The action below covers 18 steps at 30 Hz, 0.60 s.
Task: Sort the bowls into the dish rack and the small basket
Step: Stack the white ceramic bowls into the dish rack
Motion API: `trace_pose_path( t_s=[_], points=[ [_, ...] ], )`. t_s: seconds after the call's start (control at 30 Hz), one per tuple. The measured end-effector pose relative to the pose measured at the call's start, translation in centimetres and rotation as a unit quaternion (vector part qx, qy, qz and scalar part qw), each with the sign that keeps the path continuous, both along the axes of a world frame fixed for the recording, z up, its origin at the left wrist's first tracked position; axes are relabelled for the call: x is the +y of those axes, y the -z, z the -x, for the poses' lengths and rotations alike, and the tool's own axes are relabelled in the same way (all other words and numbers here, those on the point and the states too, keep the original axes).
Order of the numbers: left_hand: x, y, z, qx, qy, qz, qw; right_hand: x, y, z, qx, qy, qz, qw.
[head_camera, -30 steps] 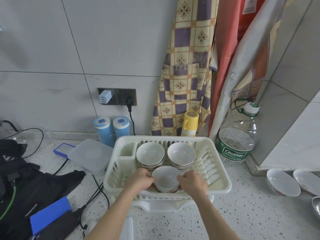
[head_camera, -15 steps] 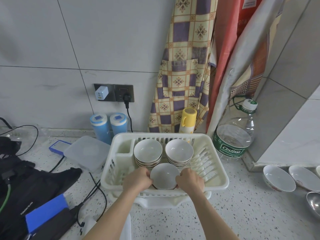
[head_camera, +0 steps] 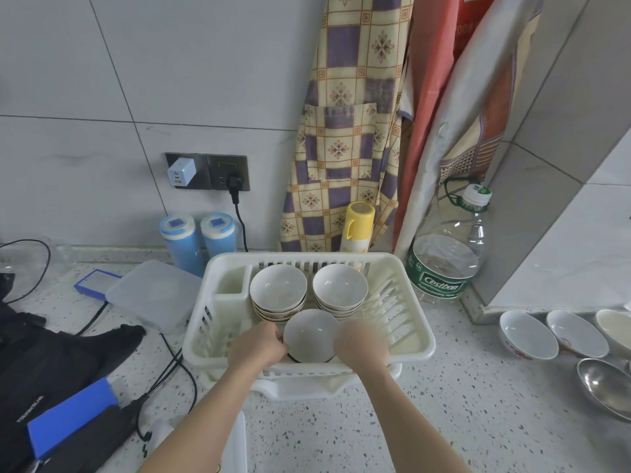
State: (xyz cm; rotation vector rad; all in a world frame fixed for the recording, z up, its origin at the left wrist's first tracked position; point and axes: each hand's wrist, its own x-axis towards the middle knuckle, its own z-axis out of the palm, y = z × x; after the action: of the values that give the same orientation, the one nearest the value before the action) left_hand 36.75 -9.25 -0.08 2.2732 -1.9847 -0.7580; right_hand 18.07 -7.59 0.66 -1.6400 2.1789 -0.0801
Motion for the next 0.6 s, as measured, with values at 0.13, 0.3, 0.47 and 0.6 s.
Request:
trace_pose_path(
  t_s=[0.13,0.3,0.47,0.6],
  points=[
    [0.2,-0.4,0.0,-0.002,0.008,0.002,1.0,0.1,-0.2,-0.1,0.003,-0.003,-0.002,1.0],
    [0.6,-0.8,0.2,0.002,0.001,0.006,1.0,0.3,0.0,-0.3,0.015,-0.008,0.007,1.0],
    [1.3,-0.7,0.3,0.046,-0.038,0.08,0.995,0.8,0.2,-0.5,0.005,0.027,0.092,0.995],
    [2.0,-0.7,0.2,0.103,-0.07,0.171,0.977,1.7,0.3,0.1,-0.121,0.045,0.195,0.972]
  ],
)
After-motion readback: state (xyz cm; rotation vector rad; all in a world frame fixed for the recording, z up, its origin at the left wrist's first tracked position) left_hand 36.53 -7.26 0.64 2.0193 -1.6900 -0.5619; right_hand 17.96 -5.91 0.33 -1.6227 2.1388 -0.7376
